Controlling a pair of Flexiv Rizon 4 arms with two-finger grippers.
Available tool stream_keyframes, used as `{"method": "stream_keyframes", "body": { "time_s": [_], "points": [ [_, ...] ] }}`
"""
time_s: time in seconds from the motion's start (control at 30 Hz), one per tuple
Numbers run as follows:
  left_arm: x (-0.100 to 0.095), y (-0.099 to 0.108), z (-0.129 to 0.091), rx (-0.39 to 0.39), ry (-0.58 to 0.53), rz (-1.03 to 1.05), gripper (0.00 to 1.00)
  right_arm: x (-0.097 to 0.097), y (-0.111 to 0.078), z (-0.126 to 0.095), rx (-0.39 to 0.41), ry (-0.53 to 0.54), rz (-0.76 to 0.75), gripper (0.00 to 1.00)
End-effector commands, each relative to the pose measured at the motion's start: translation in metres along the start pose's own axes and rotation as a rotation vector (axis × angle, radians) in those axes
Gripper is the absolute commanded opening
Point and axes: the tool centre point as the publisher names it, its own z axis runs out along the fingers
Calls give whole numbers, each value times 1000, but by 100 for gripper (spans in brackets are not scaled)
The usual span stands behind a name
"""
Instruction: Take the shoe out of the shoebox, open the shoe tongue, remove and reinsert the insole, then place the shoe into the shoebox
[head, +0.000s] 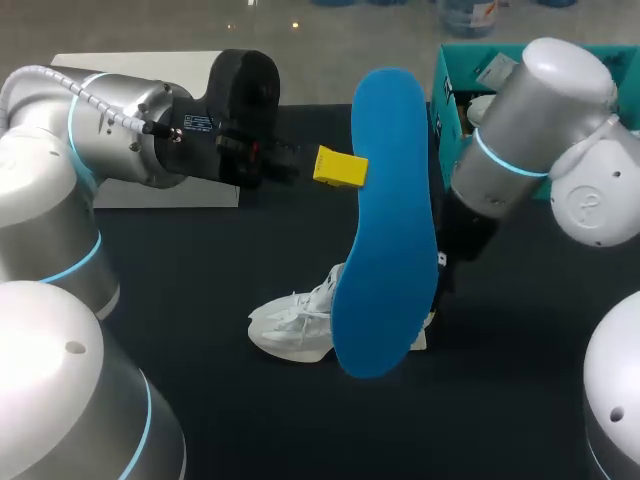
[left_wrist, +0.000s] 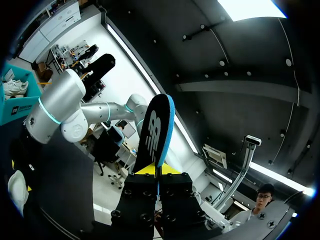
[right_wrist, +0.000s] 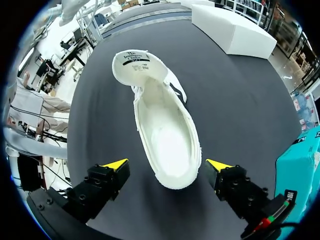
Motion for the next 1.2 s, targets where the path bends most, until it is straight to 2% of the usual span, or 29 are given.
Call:
{"method": "stream_keyframes", "body": {
  "time_s": [0.03,0.33,0.37,0.43,1.2],
  "points": [
    [-1,1,0,1,2,1,0,3,2,2,189,-28,8,100],
    [-1,1,0,1,2,1,0,0,2,4,169,-32,-32,100],
    [-1,1,0,1,2,1,0,-1,2,5,154,-41,-28,100],
    [-1,1,0,1,2,1,0,2,1,5,74,-81,-23,100],
    [-1,1,0,1,2,1,0,2,1,5,74,-81,-23,100]
  ]
}}
